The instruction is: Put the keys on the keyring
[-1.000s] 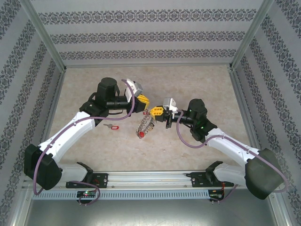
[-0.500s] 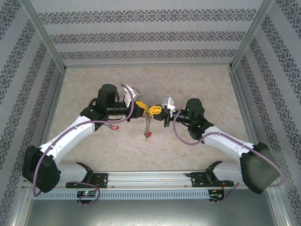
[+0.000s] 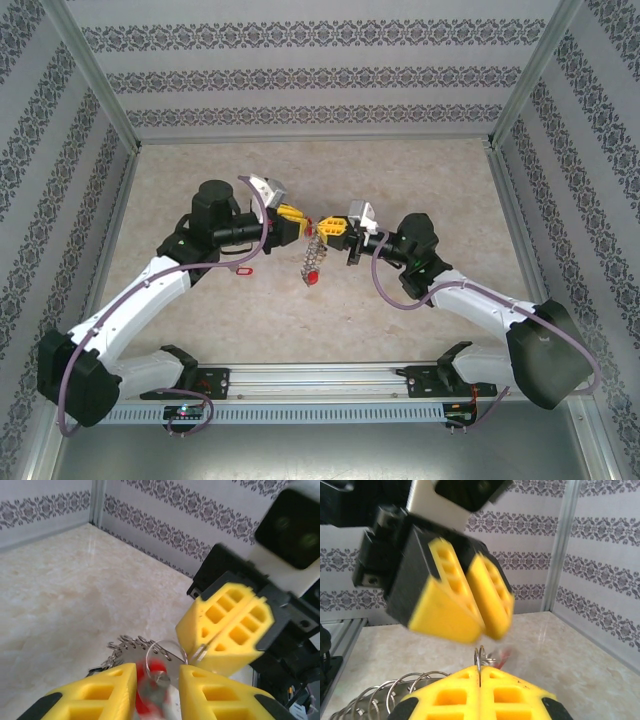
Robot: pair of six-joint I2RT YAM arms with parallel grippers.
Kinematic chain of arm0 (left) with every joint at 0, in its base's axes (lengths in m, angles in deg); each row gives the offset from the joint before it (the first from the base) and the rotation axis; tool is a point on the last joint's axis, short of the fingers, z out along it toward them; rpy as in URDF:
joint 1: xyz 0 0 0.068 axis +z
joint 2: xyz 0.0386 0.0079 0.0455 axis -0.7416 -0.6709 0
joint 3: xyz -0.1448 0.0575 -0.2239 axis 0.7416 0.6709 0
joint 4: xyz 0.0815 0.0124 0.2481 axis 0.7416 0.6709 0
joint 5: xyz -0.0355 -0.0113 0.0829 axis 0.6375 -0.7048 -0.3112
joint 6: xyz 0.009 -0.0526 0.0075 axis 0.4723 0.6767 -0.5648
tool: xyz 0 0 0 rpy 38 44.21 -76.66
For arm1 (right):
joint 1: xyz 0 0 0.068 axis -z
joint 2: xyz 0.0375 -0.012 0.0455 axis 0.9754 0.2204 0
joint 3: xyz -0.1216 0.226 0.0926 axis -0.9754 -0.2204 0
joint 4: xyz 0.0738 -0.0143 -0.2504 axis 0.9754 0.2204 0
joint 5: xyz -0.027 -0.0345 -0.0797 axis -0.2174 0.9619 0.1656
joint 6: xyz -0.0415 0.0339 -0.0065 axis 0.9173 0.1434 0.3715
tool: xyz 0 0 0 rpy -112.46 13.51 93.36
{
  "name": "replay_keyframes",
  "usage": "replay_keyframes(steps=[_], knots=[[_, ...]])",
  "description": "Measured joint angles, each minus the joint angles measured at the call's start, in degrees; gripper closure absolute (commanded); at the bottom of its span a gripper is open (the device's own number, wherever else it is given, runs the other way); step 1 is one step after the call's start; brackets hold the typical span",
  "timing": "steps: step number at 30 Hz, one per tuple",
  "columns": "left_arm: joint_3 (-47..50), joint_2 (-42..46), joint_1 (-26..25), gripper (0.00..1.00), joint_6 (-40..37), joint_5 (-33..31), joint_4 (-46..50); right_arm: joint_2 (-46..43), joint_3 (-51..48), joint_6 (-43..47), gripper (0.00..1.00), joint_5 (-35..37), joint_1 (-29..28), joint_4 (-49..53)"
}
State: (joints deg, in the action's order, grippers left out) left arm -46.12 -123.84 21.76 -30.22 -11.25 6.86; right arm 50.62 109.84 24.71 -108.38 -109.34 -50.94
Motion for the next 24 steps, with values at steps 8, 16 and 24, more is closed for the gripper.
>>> replay_keyframes(steps=[8,16,24], knots=[[-0.07,-0.17,0.26,0.7,-4.5,5.9,1.51,-0.2,-0.96,-0.83,1.0,0.39,0.07,-0.09],[-6.16,-3.52,0.26,0.7,-16.96,11.72,9.99,-0.2,-0.96,-1.27,1.0,-0.81,0.04,-0.39],[-9.49,-5.73,-0.07,0.83,-25.4,14.58,17.22,-0.2,-0.9,-1.27,1.0,-3.26,0.04,-0.2]])
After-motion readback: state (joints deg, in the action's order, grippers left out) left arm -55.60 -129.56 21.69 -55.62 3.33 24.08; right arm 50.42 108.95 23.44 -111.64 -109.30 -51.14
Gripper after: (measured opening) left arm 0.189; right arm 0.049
